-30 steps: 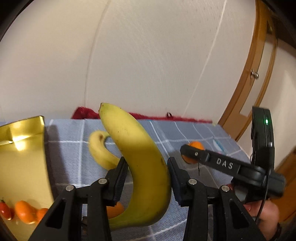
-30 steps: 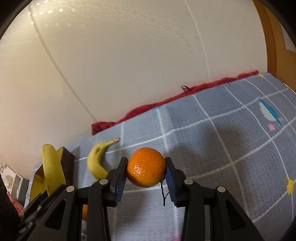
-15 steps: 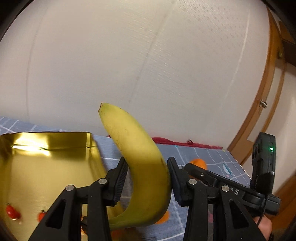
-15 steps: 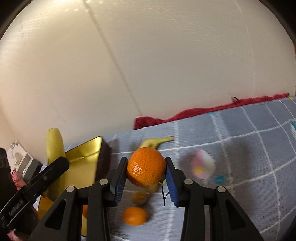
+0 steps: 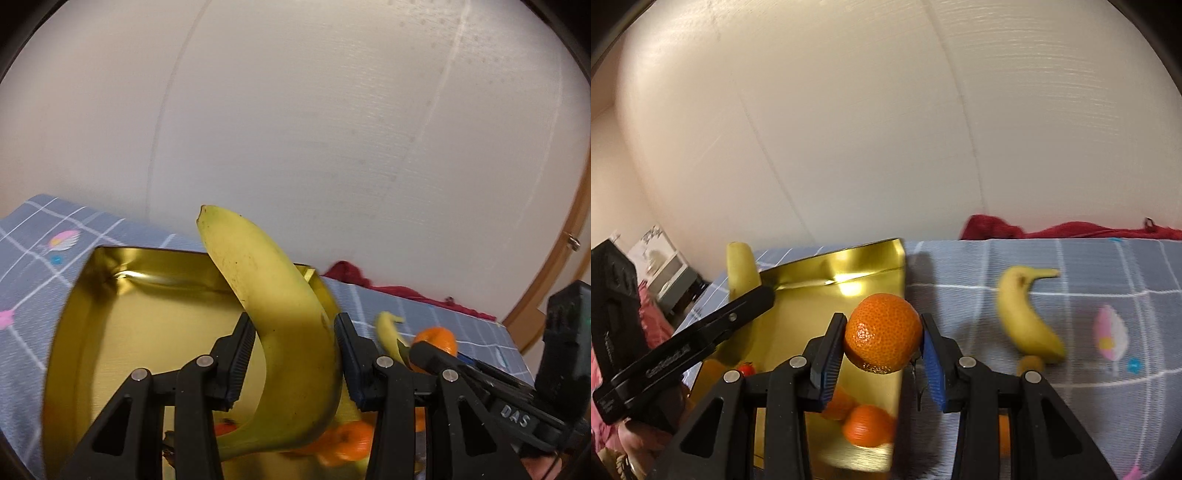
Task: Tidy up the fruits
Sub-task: 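Carry the banana and the orange over the gold tray with both tools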
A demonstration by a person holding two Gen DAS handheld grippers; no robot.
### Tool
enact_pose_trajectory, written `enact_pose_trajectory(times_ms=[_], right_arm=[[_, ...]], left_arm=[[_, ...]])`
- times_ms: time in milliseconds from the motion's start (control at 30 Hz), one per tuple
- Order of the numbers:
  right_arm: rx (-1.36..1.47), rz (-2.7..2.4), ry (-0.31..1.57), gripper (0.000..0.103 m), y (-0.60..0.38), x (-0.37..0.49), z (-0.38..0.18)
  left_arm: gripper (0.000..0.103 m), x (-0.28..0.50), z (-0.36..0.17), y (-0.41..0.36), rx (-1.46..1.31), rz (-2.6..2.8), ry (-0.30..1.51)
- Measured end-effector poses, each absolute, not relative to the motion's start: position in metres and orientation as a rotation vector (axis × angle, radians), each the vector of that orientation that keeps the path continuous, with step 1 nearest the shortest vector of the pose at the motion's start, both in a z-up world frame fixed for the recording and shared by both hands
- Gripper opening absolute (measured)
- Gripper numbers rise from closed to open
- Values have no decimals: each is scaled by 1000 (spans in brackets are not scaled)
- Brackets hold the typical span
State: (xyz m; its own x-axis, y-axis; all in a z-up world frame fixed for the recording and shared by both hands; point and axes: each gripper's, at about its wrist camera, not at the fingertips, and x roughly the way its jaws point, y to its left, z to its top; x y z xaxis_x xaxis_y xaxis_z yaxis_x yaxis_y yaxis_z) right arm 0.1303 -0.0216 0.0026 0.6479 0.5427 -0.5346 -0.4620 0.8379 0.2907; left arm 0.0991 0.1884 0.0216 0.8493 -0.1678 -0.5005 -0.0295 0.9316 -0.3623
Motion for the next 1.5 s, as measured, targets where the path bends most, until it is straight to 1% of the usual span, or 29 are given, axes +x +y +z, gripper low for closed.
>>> enact_pose_trajectory(times_ms=[300,533,633,1200,1500], right_arm=[[61,639,683,40,28,123,-10],[10,674,706,40,57,120,-21],[-15,682,713,40,67,121,-26],[-122,682,784,40,95,125,-50],[-93,649,825,40,92,133,-54]], left_arm=[[45,100,1,224,-398,17,623],[45,105,-15,244,-505,39,687],[45,105,-17,248,-506,62,699],[45,110,-34,265,-546,128,826],[45,112,-41,273,-587,134,863]])
